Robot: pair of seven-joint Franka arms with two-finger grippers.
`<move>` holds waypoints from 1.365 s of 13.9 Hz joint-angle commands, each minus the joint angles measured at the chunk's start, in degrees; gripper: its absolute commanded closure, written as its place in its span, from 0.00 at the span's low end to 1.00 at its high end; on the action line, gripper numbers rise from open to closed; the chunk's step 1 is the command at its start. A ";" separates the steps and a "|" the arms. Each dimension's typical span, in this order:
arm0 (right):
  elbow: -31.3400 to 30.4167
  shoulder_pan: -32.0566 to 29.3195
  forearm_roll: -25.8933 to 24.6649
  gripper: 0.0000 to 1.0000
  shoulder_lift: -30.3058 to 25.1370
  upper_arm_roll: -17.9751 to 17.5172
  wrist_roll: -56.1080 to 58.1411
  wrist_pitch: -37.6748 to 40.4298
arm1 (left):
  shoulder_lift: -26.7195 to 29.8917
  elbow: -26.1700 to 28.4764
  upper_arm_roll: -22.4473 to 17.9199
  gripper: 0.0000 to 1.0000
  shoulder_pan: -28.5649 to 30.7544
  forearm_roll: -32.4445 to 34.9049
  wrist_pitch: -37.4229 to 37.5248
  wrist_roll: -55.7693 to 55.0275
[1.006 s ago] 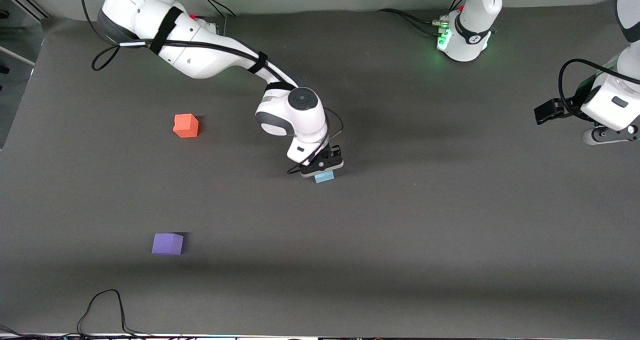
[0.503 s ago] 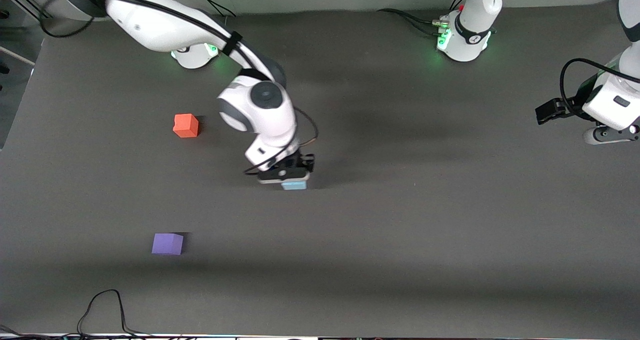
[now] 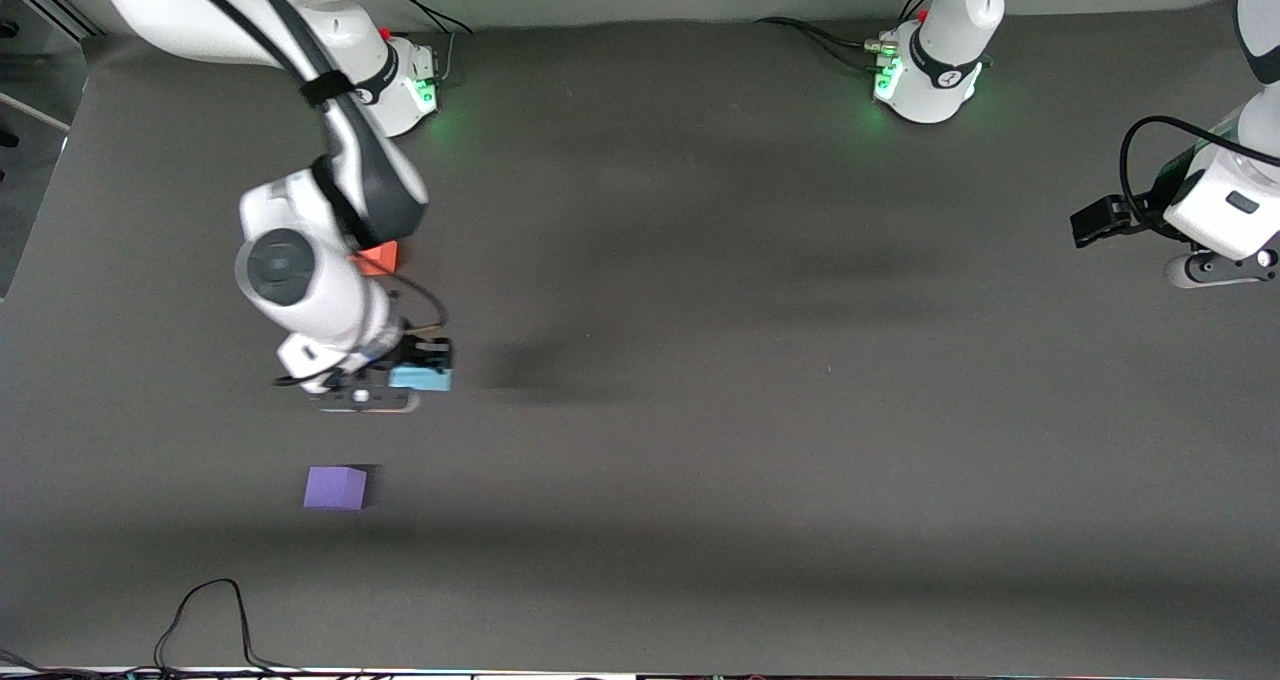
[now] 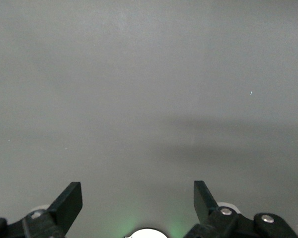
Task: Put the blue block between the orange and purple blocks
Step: 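Carry the blue block with the right gripper toward the orange block, then lower the blue block between orange and purple blocks, open the right gripper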
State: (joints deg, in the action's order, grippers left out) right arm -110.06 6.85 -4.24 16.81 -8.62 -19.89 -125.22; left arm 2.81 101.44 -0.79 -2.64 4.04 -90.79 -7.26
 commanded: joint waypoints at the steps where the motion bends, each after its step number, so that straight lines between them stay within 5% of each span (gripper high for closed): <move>1: -16.89 0.62 5.45 0.93 -7.92 6.58 12.10 -12.02 | -0.26 -1.24 0.08 0.00 0.09 0.62 1.14 1.02; 5: -21.59 0.62 6.87 0.92 -4.35 13.19 18.91 -19.95 | -0.70 -2.03 0.00 0.00 0.09 0.62 2.28 2.86; 8: -24.32 0.53 6.96 0.91 -1.00 13.20 19.45 -28.66 | -0.96 -2.38 0.00 0.00 0.18 0.53 2.37 3.92; 15: -24.06 0.53 7.05 0.76 1.90 13.28 19.36 -32.45 | -0.96 -2.47 0.08 0.00 0.01 0.62 2.46 2.78; 16: -23.97 0.53 7.05 0.70 2.08 13.28 19.36 -32.63 | -0.88 -2.47 0.08 0.00 0.01 0.62 2.46 2.78; 17: -23.88 0.62 7.05 0.44 2.17 13.28 19.36 -32.63 | -0.96 -2.56 0.08 0.00 0.01 0.62 2.63 2.87; 18: -23.88 0.62 7.05 0.00 2.17 13.28 19.01 -32.64 | -0.96 -2.56 0.08 0.00 0.09 0.62 2.81 2.96; 19: -23.80 0.62 7.05 0.00 2.17 13.28 18.92 -32.46 | -0.96 -2.56 0.08 0.00 0.01 0.62 2.90 2.70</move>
State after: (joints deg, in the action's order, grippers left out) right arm -134.19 6.99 1.01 18.84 4.47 -2.22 -157.07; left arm 2.55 100.64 -0.80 -2.62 4.04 -89.62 -4.47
